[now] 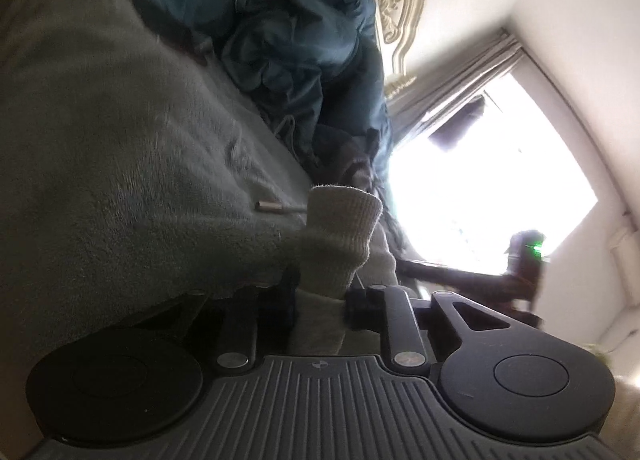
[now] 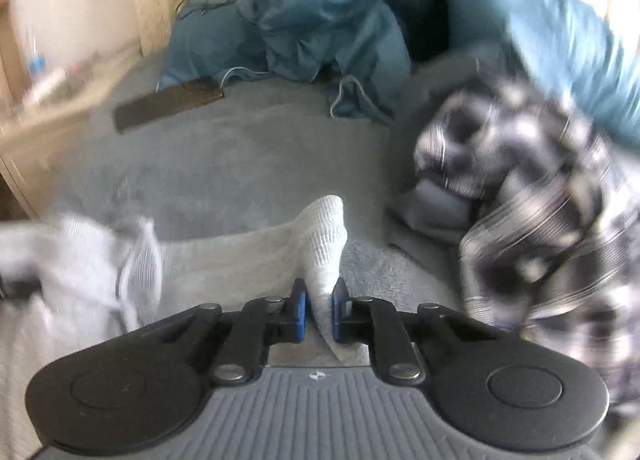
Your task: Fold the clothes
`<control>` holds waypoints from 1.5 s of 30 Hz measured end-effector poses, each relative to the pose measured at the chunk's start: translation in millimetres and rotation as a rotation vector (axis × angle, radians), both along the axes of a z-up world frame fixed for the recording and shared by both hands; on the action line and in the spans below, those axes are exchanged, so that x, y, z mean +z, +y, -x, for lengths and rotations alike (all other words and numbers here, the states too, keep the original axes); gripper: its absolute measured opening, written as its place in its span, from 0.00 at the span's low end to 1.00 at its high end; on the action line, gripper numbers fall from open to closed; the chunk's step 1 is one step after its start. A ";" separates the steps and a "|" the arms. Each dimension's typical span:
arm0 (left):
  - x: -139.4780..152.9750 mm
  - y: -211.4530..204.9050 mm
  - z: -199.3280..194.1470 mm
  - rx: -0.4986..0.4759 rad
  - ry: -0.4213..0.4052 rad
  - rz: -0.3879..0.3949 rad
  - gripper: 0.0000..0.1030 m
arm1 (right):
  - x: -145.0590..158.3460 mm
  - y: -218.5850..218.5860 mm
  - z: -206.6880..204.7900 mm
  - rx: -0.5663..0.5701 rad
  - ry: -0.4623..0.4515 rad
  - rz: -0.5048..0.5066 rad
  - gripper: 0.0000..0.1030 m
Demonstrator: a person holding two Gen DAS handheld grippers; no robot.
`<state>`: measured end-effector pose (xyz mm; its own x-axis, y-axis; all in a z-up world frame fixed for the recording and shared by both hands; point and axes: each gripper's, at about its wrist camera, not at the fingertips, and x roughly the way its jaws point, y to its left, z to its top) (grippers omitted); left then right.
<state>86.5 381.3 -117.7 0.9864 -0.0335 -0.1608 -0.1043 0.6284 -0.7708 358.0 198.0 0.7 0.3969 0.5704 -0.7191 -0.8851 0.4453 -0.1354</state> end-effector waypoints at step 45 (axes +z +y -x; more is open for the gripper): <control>81.5 -82.6 9.8 -0.213 0.052 -0.269 0.67 | 96.7 -444.1 174.1 -0.943 0.229 -0.467 0.71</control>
<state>76.7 298.7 -36.2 0.9520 -0.1874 -0.2420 0.0161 0.8202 -0.5719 183.9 -246.1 97.4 0.7035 0.3422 -0.6229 -0.1405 0.9261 0.3501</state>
